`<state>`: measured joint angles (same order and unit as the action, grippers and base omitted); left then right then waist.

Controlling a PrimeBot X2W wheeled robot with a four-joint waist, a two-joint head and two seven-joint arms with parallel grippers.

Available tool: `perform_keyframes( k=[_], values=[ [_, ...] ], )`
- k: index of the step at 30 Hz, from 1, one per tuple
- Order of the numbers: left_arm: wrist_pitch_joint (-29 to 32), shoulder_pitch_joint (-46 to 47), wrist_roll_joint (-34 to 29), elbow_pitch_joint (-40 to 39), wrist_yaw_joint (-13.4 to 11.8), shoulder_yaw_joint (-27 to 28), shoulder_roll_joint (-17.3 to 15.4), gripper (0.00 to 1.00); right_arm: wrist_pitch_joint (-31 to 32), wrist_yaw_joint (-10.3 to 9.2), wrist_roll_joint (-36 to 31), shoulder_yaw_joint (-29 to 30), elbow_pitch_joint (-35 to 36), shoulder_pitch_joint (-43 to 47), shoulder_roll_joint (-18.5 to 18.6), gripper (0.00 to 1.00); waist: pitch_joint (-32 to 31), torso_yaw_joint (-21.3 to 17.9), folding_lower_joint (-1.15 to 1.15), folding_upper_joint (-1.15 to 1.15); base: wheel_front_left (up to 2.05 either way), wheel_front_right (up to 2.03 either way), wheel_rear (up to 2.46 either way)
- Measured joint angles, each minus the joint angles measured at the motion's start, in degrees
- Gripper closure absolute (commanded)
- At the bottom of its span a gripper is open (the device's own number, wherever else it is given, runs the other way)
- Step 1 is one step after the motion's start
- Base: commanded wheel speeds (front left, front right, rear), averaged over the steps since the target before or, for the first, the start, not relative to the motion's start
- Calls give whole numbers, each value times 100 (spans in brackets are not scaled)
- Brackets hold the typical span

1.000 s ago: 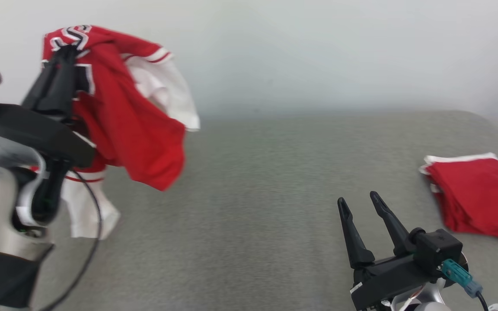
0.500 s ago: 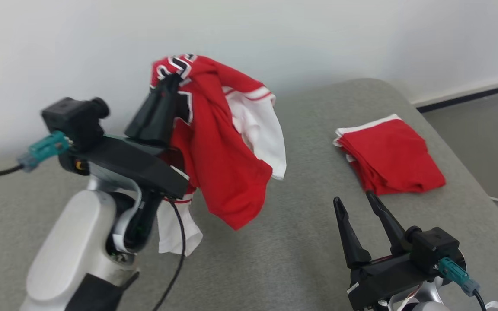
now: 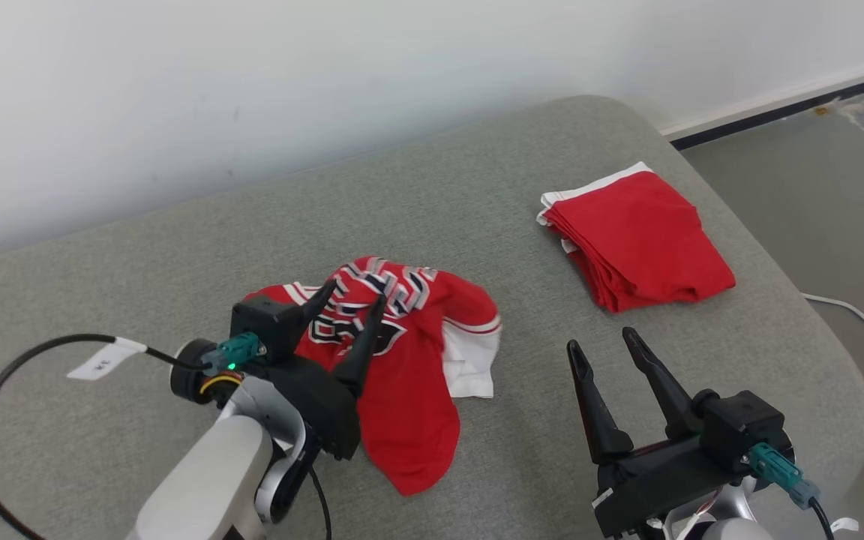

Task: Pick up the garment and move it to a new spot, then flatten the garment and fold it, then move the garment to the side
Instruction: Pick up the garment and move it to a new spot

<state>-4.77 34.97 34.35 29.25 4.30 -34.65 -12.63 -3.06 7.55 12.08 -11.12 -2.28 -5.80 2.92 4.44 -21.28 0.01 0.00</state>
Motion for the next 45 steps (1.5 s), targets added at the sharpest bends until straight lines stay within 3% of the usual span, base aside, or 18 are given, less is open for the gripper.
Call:
perform_keyframes(
  k=[6, 12, 18, 23, 30, 38, 45],
  values=[
    [-336, -142, 159, 520, 185, -97, 135, 0, -24, 0, 0, 47, -53, -10, -3, 0, 29, 244, 0, 0, 0, 0, 0],
    [-811, -529, 151, 268, 224, -68, -163, 0, -3, 0, -63, 305, -45, 81, -3, 0, -35, 582, 0, 0, 0, 0, 0],
    [-1018, -1307, -178, -851, -275, 489, -512, 0, -14, 0, -187, 649, 3, 246, -3, 0, -142, 997, 0, 0, 0, 0, 0],
    [-1027, -2302, -639, -2058, -537, 1210, -560, 0, -109, 1, -263, 991, -90, 360, -7, 0, -240, 1369, -1, 0, 0, 0, 0],
    [-1028, -3501, -996, -3045, -423, 2325, -108, 0, -286, 0, -296, 1145, -349, 477, -3, 0, -407, 1838, 0, 0, 0, 0, 0],
    [-1027, -4150, -1351, -2859, -33, 2987, 334, 0, -411, 0, -294, 1136, -617, 746, -4, 0, -613, 2191, -1, 0, 0, 0, 0],
    [-1027, -4317, -1523, -2497, 142, 3196, 544, 0, -410, 1, -301, 1079, -918, 820, -2, 0, -669, 2202, -1, 0, 0, 0, 0]
  ],
)
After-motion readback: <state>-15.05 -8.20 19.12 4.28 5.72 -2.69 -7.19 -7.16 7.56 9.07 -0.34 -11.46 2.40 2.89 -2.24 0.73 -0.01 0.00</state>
